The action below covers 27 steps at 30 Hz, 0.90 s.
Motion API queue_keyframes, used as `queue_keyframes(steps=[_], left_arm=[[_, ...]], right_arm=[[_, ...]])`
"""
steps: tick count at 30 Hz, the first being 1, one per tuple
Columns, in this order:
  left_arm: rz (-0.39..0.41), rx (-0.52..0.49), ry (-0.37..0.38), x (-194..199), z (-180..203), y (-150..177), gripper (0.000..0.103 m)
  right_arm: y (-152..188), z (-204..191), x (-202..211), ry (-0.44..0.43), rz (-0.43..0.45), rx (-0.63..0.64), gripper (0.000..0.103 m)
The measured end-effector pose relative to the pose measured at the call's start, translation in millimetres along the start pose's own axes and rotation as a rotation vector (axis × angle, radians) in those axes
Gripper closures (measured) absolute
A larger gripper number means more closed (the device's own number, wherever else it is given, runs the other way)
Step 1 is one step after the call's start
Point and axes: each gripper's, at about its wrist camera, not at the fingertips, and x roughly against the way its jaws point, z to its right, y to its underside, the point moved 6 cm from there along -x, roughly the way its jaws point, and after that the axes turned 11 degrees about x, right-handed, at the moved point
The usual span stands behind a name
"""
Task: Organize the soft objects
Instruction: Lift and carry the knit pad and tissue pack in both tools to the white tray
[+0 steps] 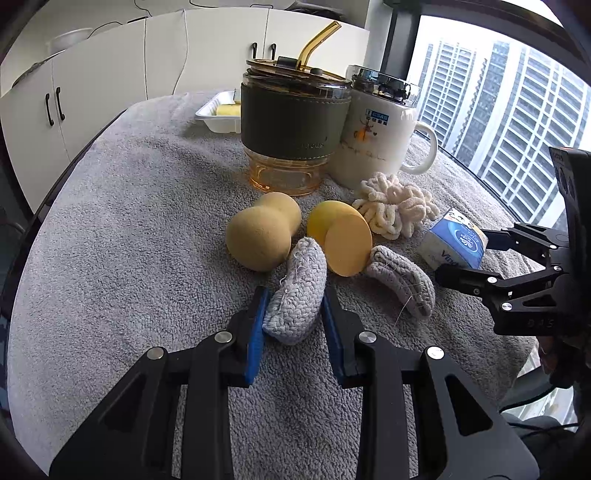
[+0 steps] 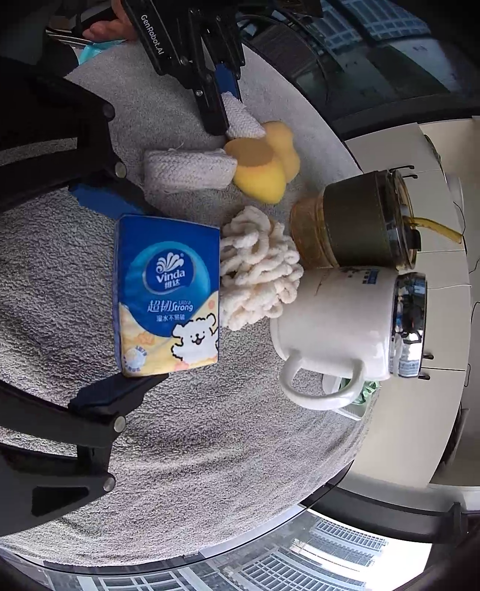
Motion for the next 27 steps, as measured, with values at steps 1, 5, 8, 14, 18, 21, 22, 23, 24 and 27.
queue_keyframes(steps=[1, 5, 8, 14, 18, 21, 22, 23, 24, 27], left_arm=[[0.000, -0.001, 0.000, 1.5, 0.9, 0.3, 0.076], [0.008, -0.008, 0.000, 9.9, 3.9, -0.7, 0.076], [0.021, -0.006, 0.004, 20.5, 5.5, -4.7, 0.076], [0.054, -0.007, 0.023, 42.7, 10.9, -20.4, 0.076], [0.075, -0.004, 0.031, 51.8, 7.6, -40.0, 0.076], [0.101, -0.022, 0.010, 57.6, -0.3, -61.2, 0.076], [0.110, -0.027, 0.003, 59.7, -4.2, -69.9, 0.076], [0.118, -0.032, -0.006, 60.4, -8.5, -78.5, 0.076], [0.127, -0.038, -0.015, 61.3, -13.7, -88.4, 0.076], [0.149, -0.049, -0.034, 60.6, -27.9, -120.7, 0.076]], right_arm=[[-0.4, 0.4, 3.2, 0.002, 0.011, -0.004, 0.028], [-2.1, -0.4, 16.4, 0.000, 0.036, -0.008, 0.028], [-3.0, -1.6, 23.4, -0.007, 0.044, 0.000, 0.028], [-6.3, 1.7, 41.7, -0.047, 0.052, 0.000, 0.028], [-16.7, 16.2, 53.4, -0.042, 0.062, 0.008, 0.028], [-27.4, 32.7, 60.9, -0.029, 0.069, 0.010, 0.028], [-31.6, 39.5, 63.1, -0.021, 0.073, 0.011, 0.028], [-36.7, 47.4, 65.4, -0.008, 0.077, 0.015, 0.028], [-41.9, 54.7, 67.2, 0.005, 0.080, 0.021, 0.028], [-62.0, 81.7, 70.5, 0.044, 0.091, 0.035, 0.028]])
